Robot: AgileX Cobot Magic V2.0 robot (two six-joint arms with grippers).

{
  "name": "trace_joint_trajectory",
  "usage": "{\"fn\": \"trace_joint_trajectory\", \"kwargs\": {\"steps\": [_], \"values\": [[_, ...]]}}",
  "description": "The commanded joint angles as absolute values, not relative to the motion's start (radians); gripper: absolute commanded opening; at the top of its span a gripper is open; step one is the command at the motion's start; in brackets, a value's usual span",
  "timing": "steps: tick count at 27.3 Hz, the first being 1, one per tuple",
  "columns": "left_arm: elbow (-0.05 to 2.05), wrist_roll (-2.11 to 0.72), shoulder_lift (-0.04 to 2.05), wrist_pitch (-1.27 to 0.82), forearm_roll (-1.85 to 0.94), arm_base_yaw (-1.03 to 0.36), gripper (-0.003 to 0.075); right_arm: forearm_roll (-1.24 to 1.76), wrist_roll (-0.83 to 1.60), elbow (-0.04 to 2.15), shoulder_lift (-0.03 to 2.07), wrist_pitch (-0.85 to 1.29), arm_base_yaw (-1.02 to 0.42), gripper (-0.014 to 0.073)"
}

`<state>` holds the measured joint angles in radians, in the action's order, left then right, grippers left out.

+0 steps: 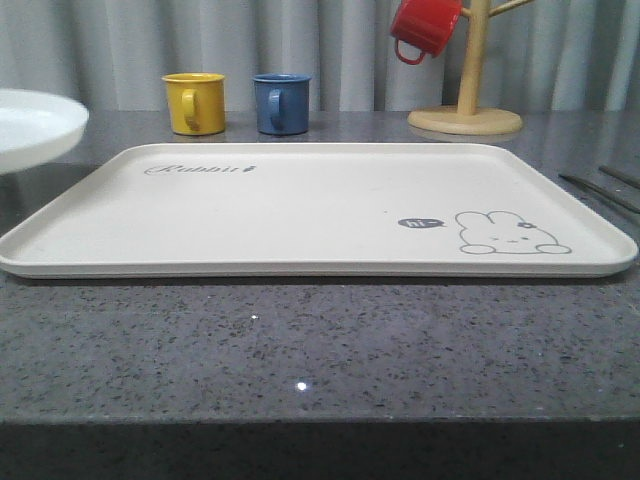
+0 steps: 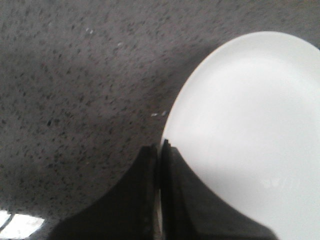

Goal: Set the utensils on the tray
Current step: 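Grasp the white plate rim with the left gripper and lift it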

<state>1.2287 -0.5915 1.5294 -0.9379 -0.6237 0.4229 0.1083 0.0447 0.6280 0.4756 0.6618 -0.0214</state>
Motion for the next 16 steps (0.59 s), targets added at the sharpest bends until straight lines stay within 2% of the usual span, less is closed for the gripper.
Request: {"fn": "trace_joint_trajectory", "kwargs": {"steps": [1,5,9,16], "values": [[1.323,-0.617,1.471,-1.001,-0.724,0.402,-0.0018,0.102,0.051,0.658,0.489,0.583,-0.016,0.0423],[1.36,-0.617,1.471,-1.039,-0.743,0.307,-0.0018,0.102,0.051,0.658,0.489,0.583,-0.016,0.0423],[1.36,-0.617,1.488,-1.024,-0.743,0.154,-0.0018,0.102,0.051,0.658,0.489,0.583,-0.016,0.0423],[1.36,-0.617,1.605,-0.973,-0.743,-0.047,-0.0018,0.102,0.051,0.658,0.489,0.583,-0.016,0.0423]]}}
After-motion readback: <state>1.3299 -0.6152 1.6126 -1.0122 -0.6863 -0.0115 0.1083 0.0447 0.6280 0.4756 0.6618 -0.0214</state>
